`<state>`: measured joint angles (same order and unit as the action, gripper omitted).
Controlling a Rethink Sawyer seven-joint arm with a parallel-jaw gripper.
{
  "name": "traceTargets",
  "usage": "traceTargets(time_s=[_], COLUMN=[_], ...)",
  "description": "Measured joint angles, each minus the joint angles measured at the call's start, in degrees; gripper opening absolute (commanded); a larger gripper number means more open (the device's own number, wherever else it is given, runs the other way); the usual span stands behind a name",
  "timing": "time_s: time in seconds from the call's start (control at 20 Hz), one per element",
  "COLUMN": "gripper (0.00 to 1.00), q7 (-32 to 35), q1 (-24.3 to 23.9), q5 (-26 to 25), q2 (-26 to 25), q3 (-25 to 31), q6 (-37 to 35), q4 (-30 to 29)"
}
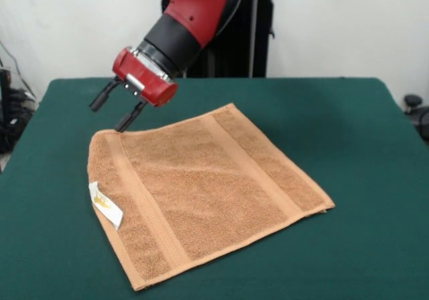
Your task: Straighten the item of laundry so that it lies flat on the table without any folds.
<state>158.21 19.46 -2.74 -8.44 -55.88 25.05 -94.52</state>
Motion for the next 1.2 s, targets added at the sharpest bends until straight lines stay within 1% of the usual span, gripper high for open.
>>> traceTargets(time_s=[0.45,1.2], gripper=[1.0,1.0], q7=[0.0,0.0], q1=[-1.5,-1.6], q5=[2.0,4.7], q2=[-2.1,-2.6], q3=[1.2,1.7], q6=[2.5,3.6], q4=[0.0,0.0])
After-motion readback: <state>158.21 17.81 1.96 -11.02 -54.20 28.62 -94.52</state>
